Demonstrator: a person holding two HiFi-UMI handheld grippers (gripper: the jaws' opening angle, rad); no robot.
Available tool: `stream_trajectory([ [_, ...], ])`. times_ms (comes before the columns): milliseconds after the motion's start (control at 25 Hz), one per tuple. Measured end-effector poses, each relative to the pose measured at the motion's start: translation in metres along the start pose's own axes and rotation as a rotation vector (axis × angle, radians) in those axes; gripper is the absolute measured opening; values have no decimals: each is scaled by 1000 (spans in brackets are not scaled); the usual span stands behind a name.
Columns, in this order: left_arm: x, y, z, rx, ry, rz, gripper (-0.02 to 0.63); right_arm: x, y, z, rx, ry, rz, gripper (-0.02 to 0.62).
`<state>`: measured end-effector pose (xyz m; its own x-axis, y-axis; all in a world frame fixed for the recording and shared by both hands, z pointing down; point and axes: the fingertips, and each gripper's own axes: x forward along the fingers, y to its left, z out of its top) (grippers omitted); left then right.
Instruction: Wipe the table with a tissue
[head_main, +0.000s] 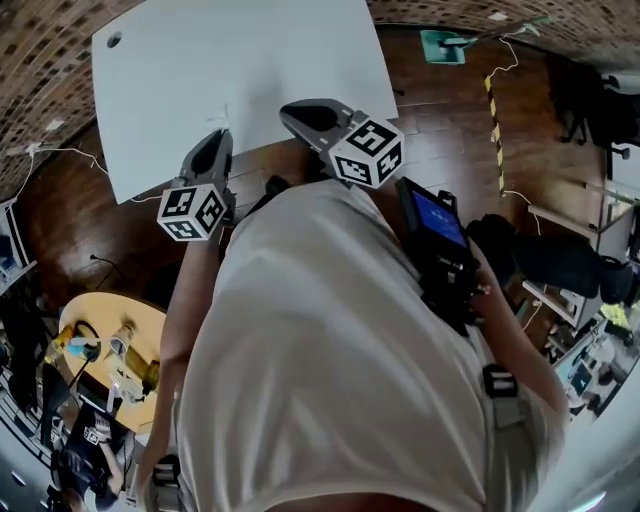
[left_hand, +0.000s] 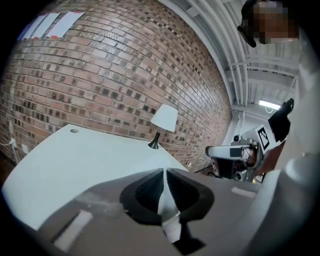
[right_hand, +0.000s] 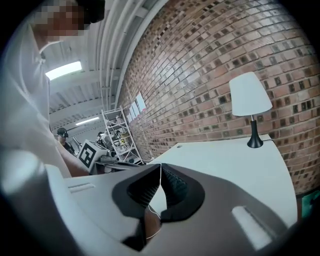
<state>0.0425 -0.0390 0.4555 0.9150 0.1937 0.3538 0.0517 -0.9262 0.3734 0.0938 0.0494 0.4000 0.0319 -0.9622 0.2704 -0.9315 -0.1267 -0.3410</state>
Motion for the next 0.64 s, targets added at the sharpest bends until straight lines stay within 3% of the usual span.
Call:
stream_trajectory([
  [360,-13,1,1,26,-8,-22,23,10,25,3,-55,-3,17,11],
  [640,-15,-41,-15,135,44,-103,23,-14,33,-11,-2,-14,-21,11],
])
